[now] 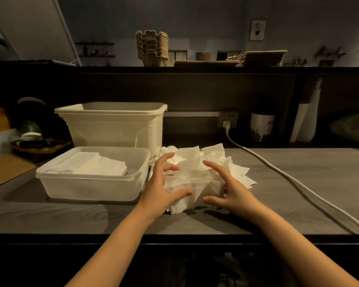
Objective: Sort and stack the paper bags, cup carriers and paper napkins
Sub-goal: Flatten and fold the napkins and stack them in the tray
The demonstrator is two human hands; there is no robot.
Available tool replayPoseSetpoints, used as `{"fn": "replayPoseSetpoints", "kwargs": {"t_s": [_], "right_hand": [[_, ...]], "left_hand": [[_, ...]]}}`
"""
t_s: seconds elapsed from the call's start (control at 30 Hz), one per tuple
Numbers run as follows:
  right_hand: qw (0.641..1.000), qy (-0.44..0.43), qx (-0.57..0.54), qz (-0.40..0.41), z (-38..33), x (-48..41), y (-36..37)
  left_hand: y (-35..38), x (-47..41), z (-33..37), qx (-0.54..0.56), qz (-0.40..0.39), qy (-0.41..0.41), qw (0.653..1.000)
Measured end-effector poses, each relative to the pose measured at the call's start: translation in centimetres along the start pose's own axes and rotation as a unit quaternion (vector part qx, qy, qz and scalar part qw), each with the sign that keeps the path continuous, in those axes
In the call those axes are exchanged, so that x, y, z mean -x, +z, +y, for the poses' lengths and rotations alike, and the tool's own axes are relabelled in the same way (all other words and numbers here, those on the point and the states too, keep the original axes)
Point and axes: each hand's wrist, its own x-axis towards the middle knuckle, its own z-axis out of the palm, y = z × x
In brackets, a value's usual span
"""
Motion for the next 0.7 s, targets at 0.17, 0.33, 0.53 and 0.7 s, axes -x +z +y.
{"fn": "replayPoseSetpoints", "kwargs": {"t_s": [0.17,0.33,0.53,0.7], "right_hand": [[0.994,-0.056,0.083,0.042,0.03,-0.2,0.11],[0.985,-0.094,0.11,0.097,0.43,-0.34,0.3],[0.985,-0.078,0.082,0.13,0.02,-0.1,0.02],[0.987,-0.048,0.071,0.134,-0.5,-0.25,0.39]], "left_hand": [[-0.08,0.09,0.17,-0.02,-0.033,-0.008,0.999],[0.12,0.26,0.38,-0.067,-0.06,0.018,0.996],[0.04,0.18,-0.03,-0.051,-0.017,0.012,0.999],[0.05,0.04,-0.17,-0.075,-0.023,0.042,0.996]]}}
